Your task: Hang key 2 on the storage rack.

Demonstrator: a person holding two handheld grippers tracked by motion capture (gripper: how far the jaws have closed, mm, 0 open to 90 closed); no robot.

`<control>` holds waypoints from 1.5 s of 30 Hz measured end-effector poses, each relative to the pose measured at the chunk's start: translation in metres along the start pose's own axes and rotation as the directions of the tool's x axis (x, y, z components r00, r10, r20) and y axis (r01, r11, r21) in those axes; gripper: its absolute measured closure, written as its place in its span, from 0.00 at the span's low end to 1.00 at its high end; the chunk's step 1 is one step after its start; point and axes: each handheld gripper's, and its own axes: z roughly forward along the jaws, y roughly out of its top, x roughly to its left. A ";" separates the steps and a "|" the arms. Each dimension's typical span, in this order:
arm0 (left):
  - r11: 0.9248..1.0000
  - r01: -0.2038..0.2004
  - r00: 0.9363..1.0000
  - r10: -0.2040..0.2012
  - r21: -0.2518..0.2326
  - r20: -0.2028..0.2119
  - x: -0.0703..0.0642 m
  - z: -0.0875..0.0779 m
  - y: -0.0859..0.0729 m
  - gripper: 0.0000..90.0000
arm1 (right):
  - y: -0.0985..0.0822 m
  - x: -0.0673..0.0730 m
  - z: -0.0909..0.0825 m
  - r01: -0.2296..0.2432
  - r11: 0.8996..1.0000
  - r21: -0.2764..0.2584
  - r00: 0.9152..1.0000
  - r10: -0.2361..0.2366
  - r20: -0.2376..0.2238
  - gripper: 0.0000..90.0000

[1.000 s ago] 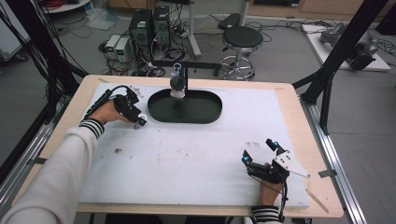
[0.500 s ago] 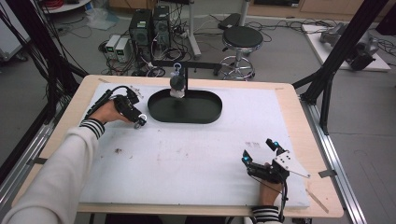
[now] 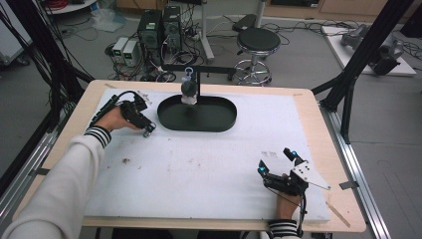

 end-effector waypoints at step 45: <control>0.999 -0.050 0.998 0.050 -0.014 -0.027 -0.007 -0.008 0.002 0.97 | 0.000 0.000 0.000 -0.001 1.000 0.002 1.000 0.001 0.001 0.01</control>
